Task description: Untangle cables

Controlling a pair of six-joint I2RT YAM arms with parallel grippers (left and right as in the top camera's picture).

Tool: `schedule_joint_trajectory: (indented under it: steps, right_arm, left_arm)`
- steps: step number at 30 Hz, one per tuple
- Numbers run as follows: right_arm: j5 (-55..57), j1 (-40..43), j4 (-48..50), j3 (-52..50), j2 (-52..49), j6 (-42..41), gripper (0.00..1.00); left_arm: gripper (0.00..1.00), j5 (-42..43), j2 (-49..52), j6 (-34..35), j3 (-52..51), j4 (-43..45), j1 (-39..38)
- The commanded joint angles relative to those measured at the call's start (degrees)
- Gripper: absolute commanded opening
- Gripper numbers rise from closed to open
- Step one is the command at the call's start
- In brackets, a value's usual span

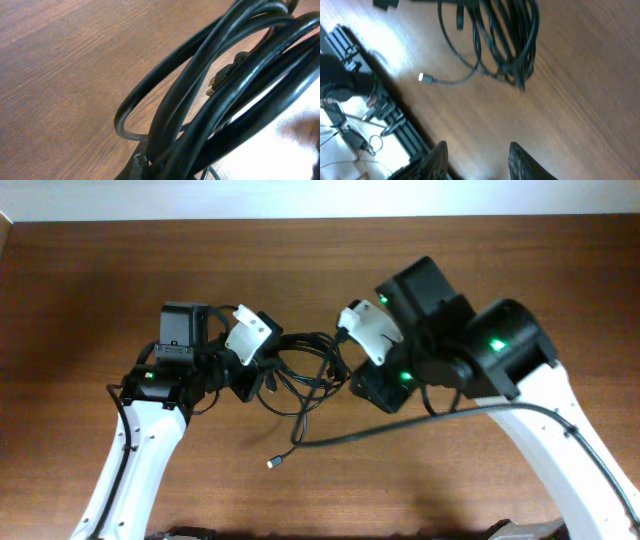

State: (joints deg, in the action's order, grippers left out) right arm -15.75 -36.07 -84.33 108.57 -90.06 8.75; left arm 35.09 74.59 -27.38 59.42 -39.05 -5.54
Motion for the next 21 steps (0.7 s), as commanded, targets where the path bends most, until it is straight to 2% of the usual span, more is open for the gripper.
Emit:
schedule_joint_trajectory:
  steps: [1, 2, 6, 7, 8, 9, 11, 12, 16, 18, 21]
  right_arm:
    - [3.3, -0.3, 3.1, 0.3, -4.0, 0.2, 0.43]
    - [5.8, -0.3, 5.8, 0.3, -7.1, 0.2, 0.47]
    - [5.9, -0.3, 11.1, 0.3, -10.3, 0.2, 0.48]
    - [5.9, -0.3, 12.0, 0.3, -10.7, 0.2, 0.45]
    - [5.9, -0.3, 12.8, 0.3, -10.7, 0.1, 0.08]
    - [6.2, -0.2, 13.2, 0.3, -10.7, -0.7, 0.04]
    - [6.9, -0.2, 13.3, 0.3, -10.7, -1.1, 0.04]
    - [10.4, -0.2, 13.3, 0.3, -10.7, -4.5, 0.04]
    - [36.2, 1.6, 9.3, 0.3, -10.7, -23.6, 0.04]
    - [38.5, 8.5, 4.7, 0.3, -10.1, -31.6, 0.04]
    - [36.8, 16.5, 1.7, 0.4, -7.2, -32.2, 0.04]
  left_arm:
    - [0.00, 3.3, -0.7, 0.9, 0.6, 0.3, -0.1]
    - [0.00, 3.6, -0.7, 0.9, 0.6, 0.2, -0.1]
    - [0.00, 3.7, -0.7, 0.9, 0.6, -0.2, -0.1]
    - [0.00, 3.7, -0.7, 0.9, 0.6, -0.2, -0.1]
    - [0.00, 3.7, -0.7, 0.9, 0.6, -0.3, -0.1]
    - [0.00, 3.7, -0.7, 0.9, 0.6, -0.4, -0.1]
    - [0.00, 3.7, -0.7, 0.9, 0.6, -0.4, -0.1]
    - [0.00, 3.7, -0.7, 0.9, 0.6, -0.5, -0.1]
    - [0.00, 3.6, -0.7, 0.9, 0.6, -0.8, -0.1]
    - [0.00, 3.5, -0.7, 0.9, 0.6, -0.9, 0.0]
    - [0.00, 3.5, -0.7, 0.9, 0.6, -0.9, 0.0]
